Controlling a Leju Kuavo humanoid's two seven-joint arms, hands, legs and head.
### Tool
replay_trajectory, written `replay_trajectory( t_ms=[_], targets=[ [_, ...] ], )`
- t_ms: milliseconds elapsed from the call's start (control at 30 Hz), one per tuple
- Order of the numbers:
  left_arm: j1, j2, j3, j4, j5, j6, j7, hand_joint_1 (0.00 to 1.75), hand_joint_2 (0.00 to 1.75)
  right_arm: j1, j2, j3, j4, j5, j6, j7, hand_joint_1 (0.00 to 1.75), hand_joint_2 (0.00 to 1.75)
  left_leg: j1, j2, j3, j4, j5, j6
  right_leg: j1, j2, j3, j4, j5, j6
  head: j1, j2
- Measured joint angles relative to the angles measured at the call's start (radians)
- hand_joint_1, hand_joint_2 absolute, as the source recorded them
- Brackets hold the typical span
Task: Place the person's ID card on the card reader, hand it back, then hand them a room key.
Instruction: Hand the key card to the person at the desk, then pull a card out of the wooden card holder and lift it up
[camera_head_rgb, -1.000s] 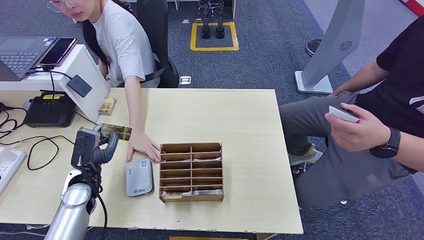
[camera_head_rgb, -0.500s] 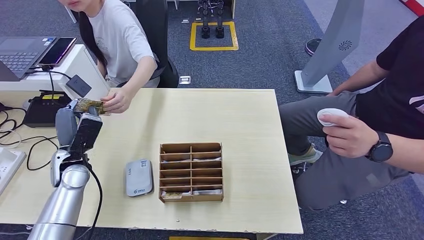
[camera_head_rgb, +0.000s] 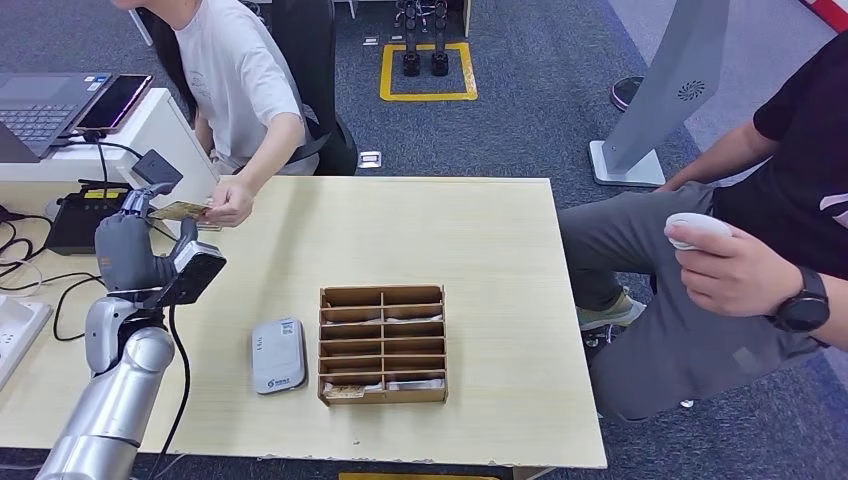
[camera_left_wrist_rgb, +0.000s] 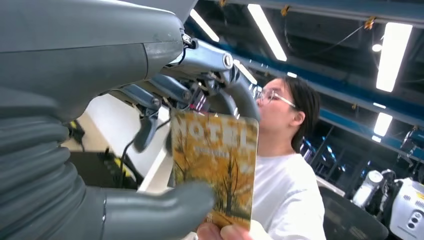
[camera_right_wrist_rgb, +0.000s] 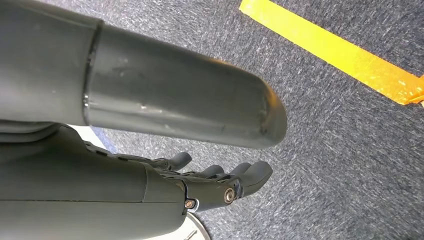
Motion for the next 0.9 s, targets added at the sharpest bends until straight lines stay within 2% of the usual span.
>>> replay_trajectory(
  t_ms=[300, 433, 533, 633, 767, 900],
  targets=[
    [0.003, 0.025, -0.009, -0.004, 0.062, -0.115, -0.005, 0.0, 1.75, 0.001, 0.0, -0.002, 0.0, -0.001, -0.002, 0.0, 0.0, 0.0, 0.0, 0.0, 0.0, 0.0, 0.0, 0.0, 0.0, 0.0, 0.0, 0.0, 0.0, 0.0, 0.0, 0.0],
    [0.039, 0.058, -0.028, -0.065, 0.094, -0.252, -0.028, 0.0, 1.75, 0.003, 0.0, -0.014, 0.0, -0.006, -0.004, -0.006, 0.0, 0.0, 0.0, 0.001, 0.0, 0.0, 0.0, 0.0, 0.0, 0.001, 0.0, 0.0, 0.0, 0.0, 0.0, 0.0],
    [0.115, 0.099, -0.058, -0.178, 0.124, -0.366, -0.071, 0.0, 1.75, 0.007, 0.0, -0.027, 0.0, -0.014, -0.006, -0.014, 0.0, 0.0, 0.0, 0.003, 0.0, 0.0, -0.001, -0.001, 0.0, 0.003, -0.001, 0.0, 0.0, 0.0, 0.0, 0.0],
    [0.195, 0.133, -0.087, -0.298, 0.137, -0.414, -0.094, 0.0, 1.75, 0.013, 0.0, -0.038, 0.0, -0.019, -0.007, -0.017, 0.0, 0.0, 0.0, 0.003, -0.002, 0.0, -0.001, -0.001, 0.0, 0.003, -0.002, 0.0, -0.001, 0.0, 0.0, 0.0],
    [0.301, 0.181, -0.124, -0.433, 0.147, -0.444, -0.154, 0.0, 1.75, 0.019, -0.001, -0.054, 0.0, -0.031, -0.012, -0.018, 0.0, 0.0, 0.0, 0.004, -0.001, 0.0, -0.003, -0.002, 0.0, 0.004, -0.002, 0.0, -0.001, 0.0, 0.0, 0.0],
    [0.44, 0.211, -0.163, -0.573, 0.144, -0.421, -0.21, 0.0, 1.75, 0.034, -0.004, -0.075, 0.001, -0.046, -0.02, -0.026, 0.0, 0.0, 0.0, 0.004, -0.002, 0.0, -0.003, -0.002, 0.0, 0.004, -0.003, 0.0, -0.001, 0.0, 0.0, 0.0]
  ],
)
